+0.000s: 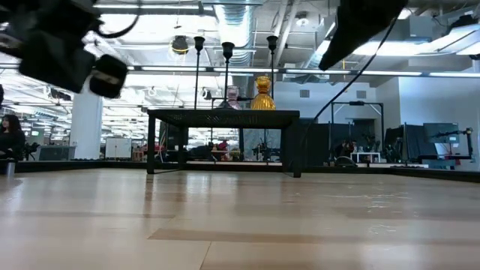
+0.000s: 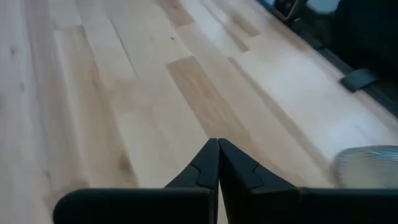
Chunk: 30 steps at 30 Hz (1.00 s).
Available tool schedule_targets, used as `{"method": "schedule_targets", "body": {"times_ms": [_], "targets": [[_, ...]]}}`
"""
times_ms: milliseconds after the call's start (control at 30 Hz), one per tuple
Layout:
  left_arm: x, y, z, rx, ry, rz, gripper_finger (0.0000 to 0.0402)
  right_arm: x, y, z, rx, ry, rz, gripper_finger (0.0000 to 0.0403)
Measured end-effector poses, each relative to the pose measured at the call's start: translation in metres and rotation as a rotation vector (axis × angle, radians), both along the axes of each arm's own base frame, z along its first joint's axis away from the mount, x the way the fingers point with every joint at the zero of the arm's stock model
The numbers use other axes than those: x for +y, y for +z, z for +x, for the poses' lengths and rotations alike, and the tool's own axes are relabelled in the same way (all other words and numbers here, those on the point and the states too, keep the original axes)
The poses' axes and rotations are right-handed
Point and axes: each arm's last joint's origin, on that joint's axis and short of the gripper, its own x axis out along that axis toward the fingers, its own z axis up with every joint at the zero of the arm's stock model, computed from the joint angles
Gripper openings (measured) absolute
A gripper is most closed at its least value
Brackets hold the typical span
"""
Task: Pick & Place candle stick holders
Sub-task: Put the green glass candle holder on the shelf
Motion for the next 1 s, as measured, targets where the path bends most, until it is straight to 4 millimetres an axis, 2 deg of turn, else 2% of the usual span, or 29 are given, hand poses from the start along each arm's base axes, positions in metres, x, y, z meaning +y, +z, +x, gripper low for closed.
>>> {"method": "schedule_targets", "body": {"times_ms": [200, 400, 500, 600, 1000], "targets": [[-0.005, -0.026, -0.027, 0.082, 0.007, -0.151, 0.0004, -0.006, -0.019, -0.004, -0.122, -0.014, 0.048, 0.0002], [-0.010, -0.051, -0.035, 0.295, 0.065, -0.305, 0.0004, -0.013, -0.029, -0.006, -0.191, -0.037, 0.074, 0.0001], [-0.013, -0.057, -0.036, 0.378, 0.100, -0.376, 0.0004, -0.016, -0.031, -0.005, -0.190, -0.046, 0.074, 0.0001], [-0.017, -0.061, -0.037, 0.420, 0.081, -0.367, 0.0005, -0.019, -0.031, -0.004, -0.192, -0.057, 0.073, 0.0001], [-0.043, -0.064, -0.051, 0.503, -0.145, -0.322, 0.0004, -0.016, -0.025, 0.002, -0.325, -0.133, 0.186, 0.0001]]}}
